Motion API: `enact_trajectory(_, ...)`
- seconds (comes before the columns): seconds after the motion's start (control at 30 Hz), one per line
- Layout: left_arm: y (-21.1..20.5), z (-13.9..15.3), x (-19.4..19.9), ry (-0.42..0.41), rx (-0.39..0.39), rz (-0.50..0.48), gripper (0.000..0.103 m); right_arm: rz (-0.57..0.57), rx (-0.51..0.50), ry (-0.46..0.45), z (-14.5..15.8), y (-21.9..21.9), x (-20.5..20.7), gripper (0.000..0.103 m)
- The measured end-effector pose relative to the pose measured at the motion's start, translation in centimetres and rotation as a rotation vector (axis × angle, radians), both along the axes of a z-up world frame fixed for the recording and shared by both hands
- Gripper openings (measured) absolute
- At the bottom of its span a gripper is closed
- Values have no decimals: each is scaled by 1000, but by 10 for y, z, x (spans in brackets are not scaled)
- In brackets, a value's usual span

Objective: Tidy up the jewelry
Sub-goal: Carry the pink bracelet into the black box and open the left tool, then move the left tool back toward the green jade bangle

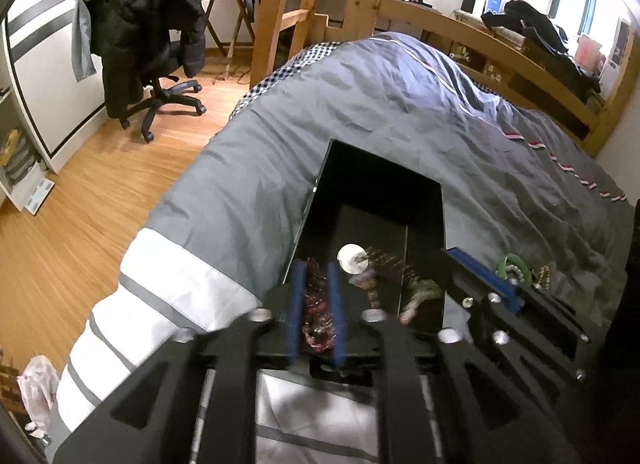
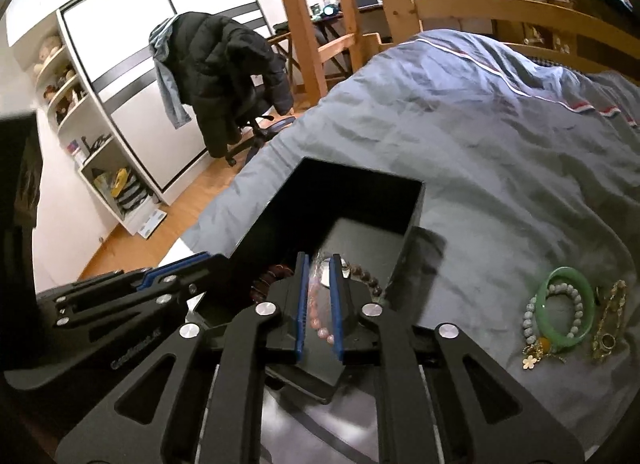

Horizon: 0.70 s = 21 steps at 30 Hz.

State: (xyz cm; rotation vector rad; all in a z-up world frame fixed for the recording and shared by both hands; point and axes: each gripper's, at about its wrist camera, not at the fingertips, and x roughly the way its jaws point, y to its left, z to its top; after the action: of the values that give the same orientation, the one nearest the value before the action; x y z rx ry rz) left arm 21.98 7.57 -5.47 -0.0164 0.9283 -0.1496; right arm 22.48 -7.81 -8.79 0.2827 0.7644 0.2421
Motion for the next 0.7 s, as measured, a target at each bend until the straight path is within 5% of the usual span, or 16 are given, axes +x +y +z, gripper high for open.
enact_trajectory(0.07,1,3,-1,-22,9,24,42,-32,-5,-9,3,-6,-2,36)
enact_trajectory(0.13,6,5,0,-32,-8,41,49,-72,16,-24,6,-18,-4,65)
enact_trajectory(0.2,8,7,-1,-41,-34,42,61,-106,19,-44,9,-26,-7,79)
enact_trajectory(0.33,0,9,-4,-64,-12,16,71,-173,-99,-58,17,-39,-16,92)
enact_trajectory(0.5,-24,12,-16,-131,70,-14,82,-266,-238,-32,22,-64,-28,94)
enact_trajectory(0.7,-50,12,-26,-149,73,-73,89,-338,-323,-17,27,-96,-56,97)
